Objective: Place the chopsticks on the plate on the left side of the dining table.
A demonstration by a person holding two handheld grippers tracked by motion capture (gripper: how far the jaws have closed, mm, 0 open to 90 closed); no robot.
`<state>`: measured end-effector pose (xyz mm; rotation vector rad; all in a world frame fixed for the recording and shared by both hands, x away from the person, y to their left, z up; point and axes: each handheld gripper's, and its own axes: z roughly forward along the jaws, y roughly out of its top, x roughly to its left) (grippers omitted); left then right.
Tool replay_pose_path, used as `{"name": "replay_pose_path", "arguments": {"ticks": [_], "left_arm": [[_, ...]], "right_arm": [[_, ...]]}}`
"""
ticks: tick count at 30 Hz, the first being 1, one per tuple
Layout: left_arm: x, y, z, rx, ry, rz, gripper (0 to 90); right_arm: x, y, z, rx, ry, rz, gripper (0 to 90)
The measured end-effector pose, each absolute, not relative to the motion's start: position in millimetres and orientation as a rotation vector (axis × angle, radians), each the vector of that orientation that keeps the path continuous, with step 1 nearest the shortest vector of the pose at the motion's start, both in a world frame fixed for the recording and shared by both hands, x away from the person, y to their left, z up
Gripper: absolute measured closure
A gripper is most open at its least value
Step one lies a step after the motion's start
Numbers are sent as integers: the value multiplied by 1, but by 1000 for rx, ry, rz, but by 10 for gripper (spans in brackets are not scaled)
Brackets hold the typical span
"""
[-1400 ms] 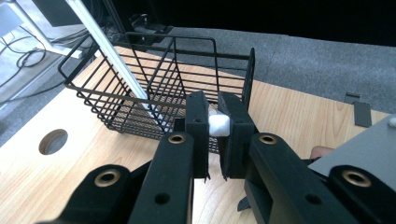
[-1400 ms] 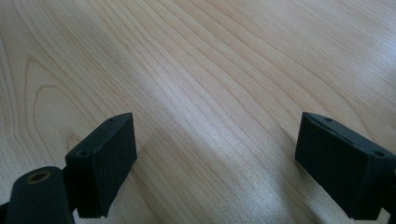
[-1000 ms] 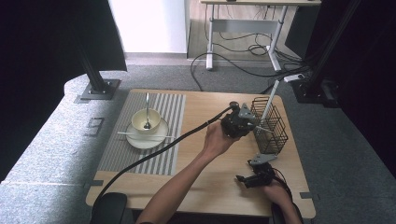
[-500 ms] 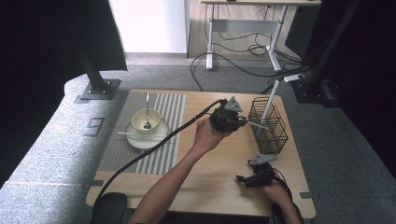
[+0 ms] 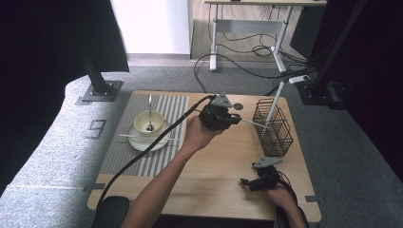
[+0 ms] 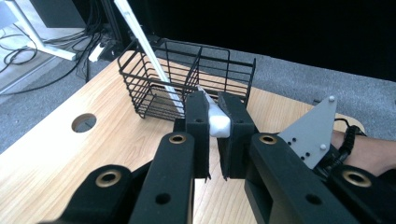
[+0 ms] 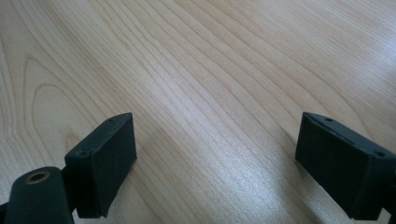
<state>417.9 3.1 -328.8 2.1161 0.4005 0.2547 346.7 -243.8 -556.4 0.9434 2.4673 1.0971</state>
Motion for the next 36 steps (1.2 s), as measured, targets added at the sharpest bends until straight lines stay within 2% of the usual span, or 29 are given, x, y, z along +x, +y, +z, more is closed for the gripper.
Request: {"name": "replay_pose_path", "arguments": {"ticks": [16,36], "left_arm": [[412,45,-321,2141,425,241,837],[401,89,-354,2153,411,123,836]], "right_arm": [[348,-246,-556,951,2471,1117,119],[351,-249,-545,992,2496,1108,132]]}}
